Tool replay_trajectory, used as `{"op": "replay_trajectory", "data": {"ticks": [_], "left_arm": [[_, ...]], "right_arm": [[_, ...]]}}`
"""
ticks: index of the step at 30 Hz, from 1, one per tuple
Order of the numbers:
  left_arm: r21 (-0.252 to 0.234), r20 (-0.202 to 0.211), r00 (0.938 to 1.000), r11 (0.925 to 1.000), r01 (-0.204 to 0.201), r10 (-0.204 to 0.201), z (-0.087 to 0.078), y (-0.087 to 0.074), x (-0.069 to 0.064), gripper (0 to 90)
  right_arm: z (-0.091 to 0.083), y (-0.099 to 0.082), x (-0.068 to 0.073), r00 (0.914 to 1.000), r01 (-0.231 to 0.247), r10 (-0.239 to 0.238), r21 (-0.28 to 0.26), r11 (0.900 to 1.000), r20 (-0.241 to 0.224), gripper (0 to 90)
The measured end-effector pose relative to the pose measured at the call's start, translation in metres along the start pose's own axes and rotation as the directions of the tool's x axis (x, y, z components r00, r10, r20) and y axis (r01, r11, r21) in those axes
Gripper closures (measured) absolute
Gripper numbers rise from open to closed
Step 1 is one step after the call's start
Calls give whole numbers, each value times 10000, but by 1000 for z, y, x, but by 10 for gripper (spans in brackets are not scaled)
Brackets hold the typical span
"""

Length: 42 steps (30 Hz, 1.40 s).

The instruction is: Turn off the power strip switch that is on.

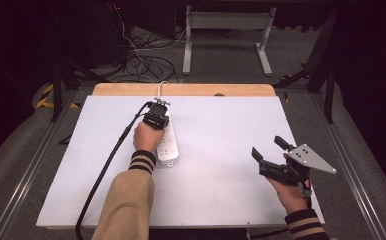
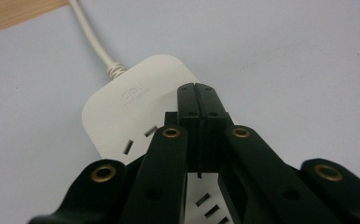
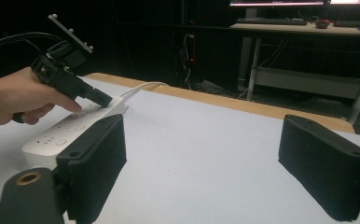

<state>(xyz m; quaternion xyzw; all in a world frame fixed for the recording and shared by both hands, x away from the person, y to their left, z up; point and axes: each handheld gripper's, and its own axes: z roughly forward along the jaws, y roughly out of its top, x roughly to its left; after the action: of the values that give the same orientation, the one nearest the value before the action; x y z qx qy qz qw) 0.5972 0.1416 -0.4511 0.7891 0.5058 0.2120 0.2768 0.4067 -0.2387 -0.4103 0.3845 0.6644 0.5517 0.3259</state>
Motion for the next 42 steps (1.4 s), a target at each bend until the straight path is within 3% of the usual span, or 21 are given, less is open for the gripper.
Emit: {"op": "replay_trajectory", "data": {"ticks": [10,13,23,31,33,36,39,42], "left_arm": [[49,322,9992,9997,239,-241,0,1,4,900],[33,240,9997,10000,14,-15,0,1,3,900],[-256,493,9987,9996,137,-124,-1,1,6,900],[-420,459,9989,9991,-71,90,-2,-1,7,900],[-578,491,9985,9981,-233,261,-2,-3,6,845],[-1294,454,9970,9900,-567,631,-15,-5,9,891],[-2082,463,9973,9770,-466,574,-50,-1,22,900],[-2804,403,9971,9586,-504,642,-95,-3,34,900]], "right_arm": [[2,-1,0,10000,-34,34,41,10000,-49,151],[3,-2,0,9999,-159,159,58,9999,-39,151],[3,-3,0,9999,-110,110,105,9999,-12,151],[3,-2,0,10000,-96,96,91,9999,-8,151],[3,-2,-1,9999,-111,111,76,9999,-6,151],[4,-2,-2,10000,-95,95,97,9999,27,151],[3,-2,-3,9999,-96,95,82,9999,53,151],[2,-1,-4,9999,-94,94,28,10000,121,151]]}}
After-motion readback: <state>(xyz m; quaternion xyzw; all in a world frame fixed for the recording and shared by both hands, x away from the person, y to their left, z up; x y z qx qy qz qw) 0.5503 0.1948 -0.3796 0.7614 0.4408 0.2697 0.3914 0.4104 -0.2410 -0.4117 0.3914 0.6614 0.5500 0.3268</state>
